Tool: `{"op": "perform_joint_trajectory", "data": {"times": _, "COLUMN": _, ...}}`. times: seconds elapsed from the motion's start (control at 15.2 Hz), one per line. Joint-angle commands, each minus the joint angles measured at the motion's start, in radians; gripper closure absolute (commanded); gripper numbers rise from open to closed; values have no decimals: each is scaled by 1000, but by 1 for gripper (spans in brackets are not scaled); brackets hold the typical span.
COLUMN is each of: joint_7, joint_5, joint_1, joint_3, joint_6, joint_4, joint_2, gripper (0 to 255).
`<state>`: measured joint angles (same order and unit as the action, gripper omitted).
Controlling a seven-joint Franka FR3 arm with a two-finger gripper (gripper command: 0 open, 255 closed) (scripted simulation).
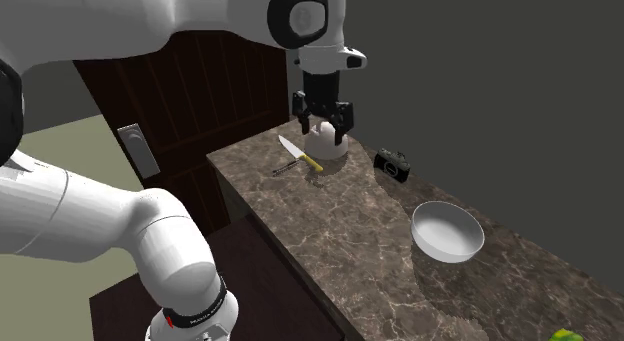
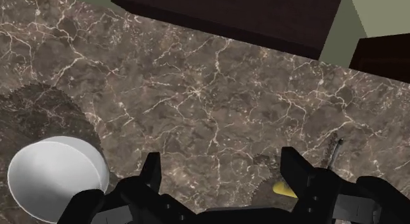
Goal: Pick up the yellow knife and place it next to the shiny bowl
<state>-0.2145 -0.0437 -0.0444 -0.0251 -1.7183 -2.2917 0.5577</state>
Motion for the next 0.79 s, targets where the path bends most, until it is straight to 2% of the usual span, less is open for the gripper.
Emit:
{"op": "perform_joint_trajectory", "data": {"times": 0.0, "joint_7": -49, "joint_5": -8, "joint_1": -17, "joint_3": -1, "joint_6": -58, "joint_4": 1, "joint_2": -62, "gripper": 0}}
{"op": "perform_joint_trajectory", "data": {"times": 0.73, "joint_7": -263, "joint_5": -54, "joint_1": -103, "joint_3": -49, "joint_6": -278, "joint_4": 129, "joint_2": -426, "gripper": 0}}
